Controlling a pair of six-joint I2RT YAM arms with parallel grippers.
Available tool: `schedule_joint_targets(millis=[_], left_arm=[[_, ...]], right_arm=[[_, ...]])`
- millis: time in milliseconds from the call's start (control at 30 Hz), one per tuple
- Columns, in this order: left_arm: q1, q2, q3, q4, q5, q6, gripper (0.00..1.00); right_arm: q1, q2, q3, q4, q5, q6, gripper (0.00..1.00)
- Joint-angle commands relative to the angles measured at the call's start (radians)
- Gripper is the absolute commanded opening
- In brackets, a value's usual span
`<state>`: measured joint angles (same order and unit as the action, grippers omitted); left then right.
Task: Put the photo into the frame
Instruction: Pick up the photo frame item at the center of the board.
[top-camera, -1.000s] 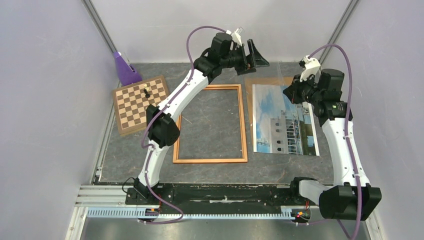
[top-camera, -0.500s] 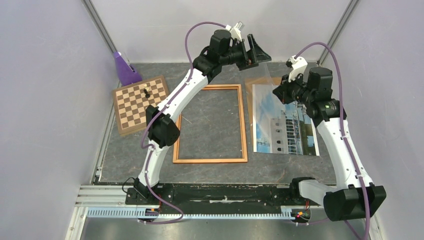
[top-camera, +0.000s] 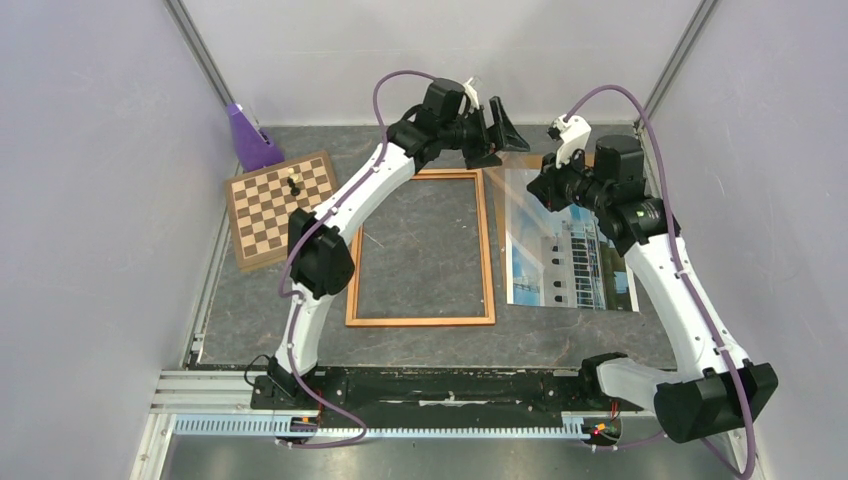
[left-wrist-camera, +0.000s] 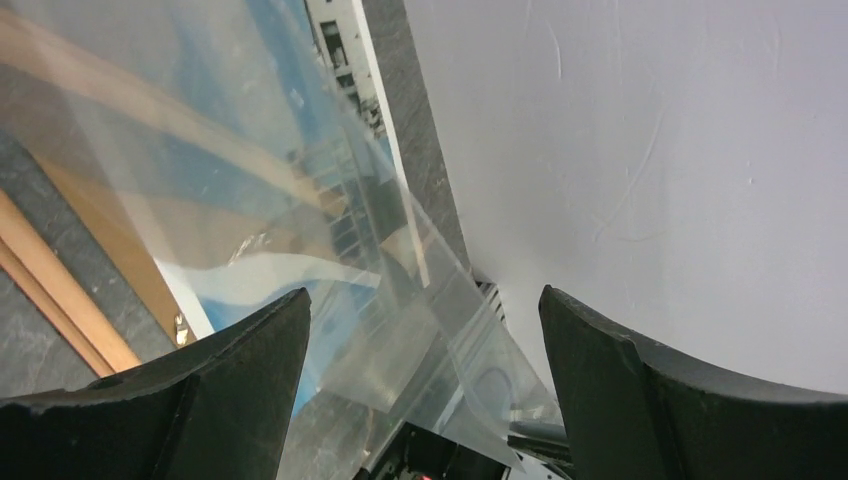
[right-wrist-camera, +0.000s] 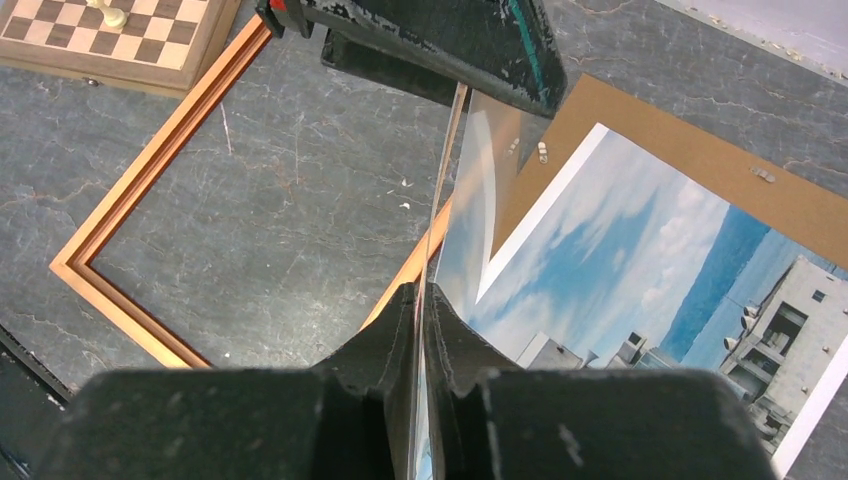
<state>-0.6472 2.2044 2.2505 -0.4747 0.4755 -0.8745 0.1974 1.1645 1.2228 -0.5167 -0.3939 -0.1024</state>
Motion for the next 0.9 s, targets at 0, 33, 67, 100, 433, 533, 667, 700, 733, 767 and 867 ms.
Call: schedule_joint_targets(millis=[0,33,67,100,433,533,667,700,733,767,867], left_arm=[[0.004,-0.113,-0.020,-0.059,-0.017,-0.046,0.91],[0.005,-0.121,-0.032,-0.066,-0.015,-0.048,0.91],[0.007,-0.130,-0.044,-0.076,-0.016,-0.051,0.91],[0.009,-0.140,-0.061,-0.084,-0.016,-0.058,0.90],[0.014,-0.179,-0.136,-0.061,-0.020,-0.083,0.82],[0.014,-0.171,-0.135,-0.047,-0.023,-0.089,0.79],[0.014,-0.164,-0.139,-0.040,-0.034,-0.092,0.76],[0.014,-0.160,-0.138,-0.037,-0.035,-0.095,0.75],[0.014,-0.158,-0.139,-0.032,-0.034,-0.098,0.74],[0.014,-0.155,-0.138,-0.025,-0.032,-0.102,0.72],[0.014,-0.146,-0.135,-0.012,-0.030,-0.108,0.68]], right_arm=[[0.024,-0.006,0.021,0.013,0.043,-0.017,0.09],[0.030,-0.009,0.016,0.015,0.049,-0.019,0.10],[0.036,-0.012,0.009,0.018,0.056,-0.020,0.10],[0.045,-0.015,0.003,0.020,0.062,-0.022,0.10],[0.082,-0.021,-0.017,0.040,0.078,-0.017,0.12],[0.083,-0.027,-0.022,0.044,0.073,-0.016,0.13],[0.085,-0.032,-0.039,0.054,0.059,-0.010,0.15],[0.086,-0.033,-0.040,0.056,0.058,-0.009,0.15],[0.088,-0.034,-0.045,0.059,0.055,-0.007,0.15],[0.088,-0.033,-0.048,0.060,0.053,-0.006,0.16],[0.089,-0.036,-0.052,0.062,0.050,-0.003,0.17]])
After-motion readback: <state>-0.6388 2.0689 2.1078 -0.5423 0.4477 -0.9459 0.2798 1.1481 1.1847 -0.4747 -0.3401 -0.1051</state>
